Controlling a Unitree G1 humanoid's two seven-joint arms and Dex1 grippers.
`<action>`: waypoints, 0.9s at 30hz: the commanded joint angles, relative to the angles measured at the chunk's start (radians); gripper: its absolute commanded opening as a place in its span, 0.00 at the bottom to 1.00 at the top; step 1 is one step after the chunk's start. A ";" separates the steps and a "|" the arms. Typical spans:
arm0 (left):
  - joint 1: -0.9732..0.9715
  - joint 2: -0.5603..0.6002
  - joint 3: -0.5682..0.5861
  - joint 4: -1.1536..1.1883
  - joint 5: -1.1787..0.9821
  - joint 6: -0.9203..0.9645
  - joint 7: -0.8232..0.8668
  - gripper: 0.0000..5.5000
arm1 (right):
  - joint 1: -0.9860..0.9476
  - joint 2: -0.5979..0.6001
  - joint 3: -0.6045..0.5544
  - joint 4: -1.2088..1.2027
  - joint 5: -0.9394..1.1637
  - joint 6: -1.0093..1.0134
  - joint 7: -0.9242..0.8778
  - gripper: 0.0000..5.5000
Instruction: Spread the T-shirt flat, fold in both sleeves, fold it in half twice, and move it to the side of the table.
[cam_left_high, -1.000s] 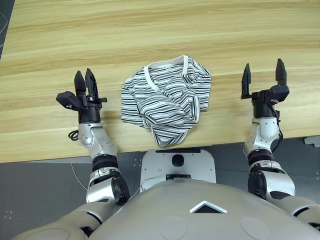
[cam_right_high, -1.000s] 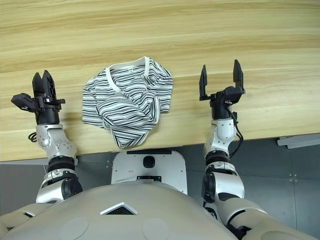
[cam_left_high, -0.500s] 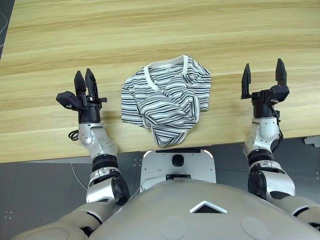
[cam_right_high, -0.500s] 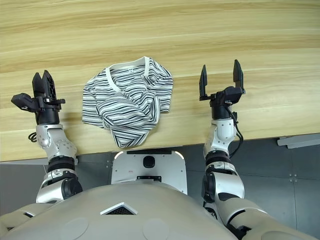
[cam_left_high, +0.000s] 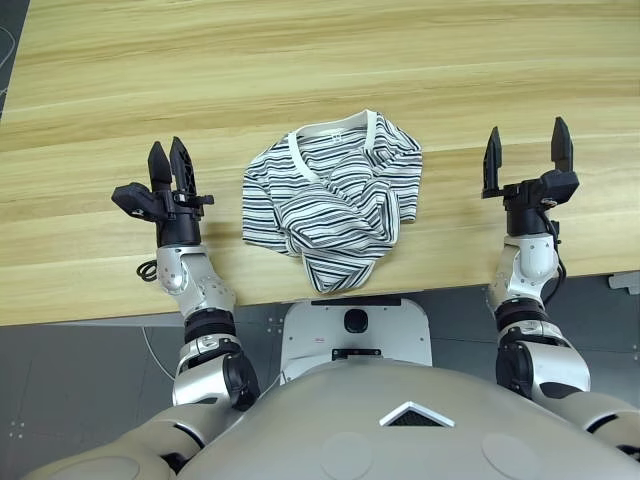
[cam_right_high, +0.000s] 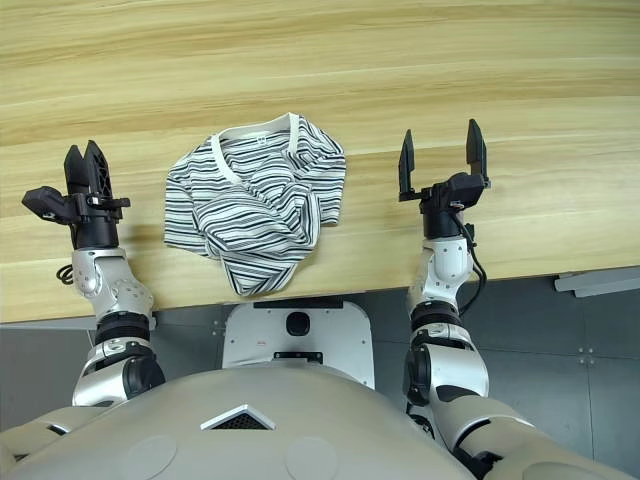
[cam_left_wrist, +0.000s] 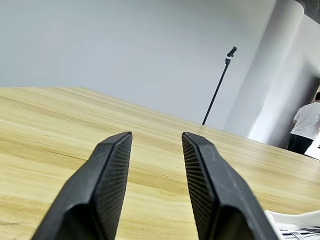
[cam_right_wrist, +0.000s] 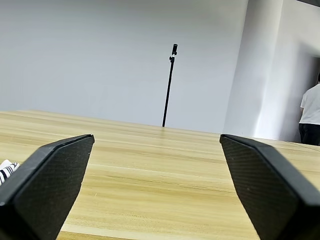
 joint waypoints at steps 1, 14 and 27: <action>-0.014 -0.001 -0.001 0.010 -0.002 0.013 -0.002 0.34 | -0.016 0.008 0.000 0.003 -0.001 0.017 -0.001 0.85; -0.145 0.059 -0.065 0.001 0.196 0.119 0.247 0.34 | -0.039 0.014 -0.011 -0.002 0.053 0.113 0.053 0.85; -0.023 0.299 -0.364 -0.508 0.327 0.757 0.086 0.50 | -0.031 0.015 -0.010 -0.010 0.038 0.101 0.038 0.85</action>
